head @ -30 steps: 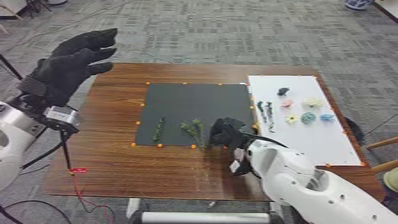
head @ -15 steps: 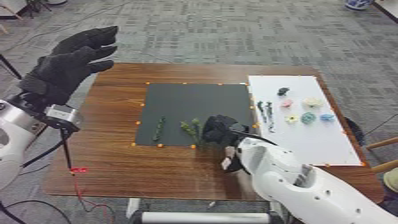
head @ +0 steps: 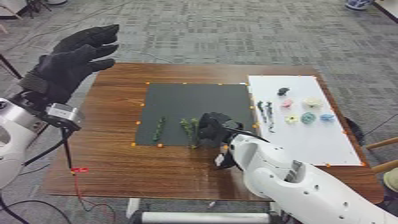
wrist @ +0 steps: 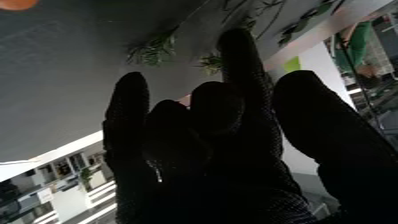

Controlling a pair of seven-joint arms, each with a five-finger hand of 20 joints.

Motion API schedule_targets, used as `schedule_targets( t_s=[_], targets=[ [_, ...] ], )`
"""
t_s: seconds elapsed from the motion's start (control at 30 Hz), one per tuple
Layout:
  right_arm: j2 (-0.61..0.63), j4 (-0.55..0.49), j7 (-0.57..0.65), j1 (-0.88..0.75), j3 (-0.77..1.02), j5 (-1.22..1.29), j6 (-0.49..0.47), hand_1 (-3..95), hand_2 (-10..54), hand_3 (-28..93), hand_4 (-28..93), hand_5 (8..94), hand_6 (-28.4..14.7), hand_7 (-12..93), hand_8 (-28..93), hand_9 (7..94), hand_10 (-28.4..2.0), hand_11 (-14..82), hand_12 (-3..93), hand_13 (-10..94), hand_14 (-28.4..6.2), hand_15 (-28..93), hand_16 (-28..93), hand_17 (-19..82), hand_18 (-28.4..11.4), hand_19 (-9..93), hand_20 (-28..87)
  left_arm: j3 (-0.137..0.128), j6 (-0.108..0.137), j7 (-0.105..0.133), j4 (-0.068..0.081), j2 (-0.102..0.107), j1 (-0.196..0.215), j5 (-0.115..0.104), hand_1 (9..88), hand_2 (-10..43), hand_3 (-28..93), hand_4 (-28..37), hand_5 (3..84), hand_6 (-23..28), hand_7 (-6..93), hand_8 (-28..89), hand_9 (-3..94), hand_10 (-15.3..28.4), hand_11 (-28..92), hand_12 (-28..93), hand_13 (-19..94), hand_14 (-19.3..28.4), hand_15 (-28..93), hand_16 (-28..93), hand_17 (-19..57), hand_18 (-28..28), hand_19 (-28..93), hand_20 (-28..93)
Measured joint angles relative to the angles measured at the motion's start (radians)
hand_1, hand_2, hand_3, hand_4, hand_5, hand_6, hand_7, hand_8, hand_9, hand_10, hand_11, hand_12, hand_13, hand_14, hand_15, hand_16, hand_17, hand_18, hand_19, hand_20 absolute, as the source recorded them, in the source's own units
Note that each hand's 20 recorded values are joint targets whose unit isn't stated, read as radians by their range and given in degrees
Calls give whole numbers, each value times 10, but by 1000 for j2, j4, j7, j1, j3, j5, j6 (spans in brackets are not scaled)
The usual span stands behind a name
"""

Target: Arrange flowers

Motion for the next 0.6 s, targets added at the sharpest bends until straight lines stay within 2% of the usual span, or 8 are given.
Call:
schedule_targets(
  t_s=[0.6],
  targets=[
    [-4, 58, 8, 32, -33, -17, 43, 210, 75, 932, -110, 682, -31, 182, -108, 731, -126, 550, 598, 694, -126, 816, 459, 284, -211, 746, 435, 3, 0, 0, 2, 0, 0, 0, 253, -92, 629, -283, 191, 14, 199, -89, 115, 77, 201, 192, 31, 106, 370, -56, -123, 192, 329, 106]
  ],
)
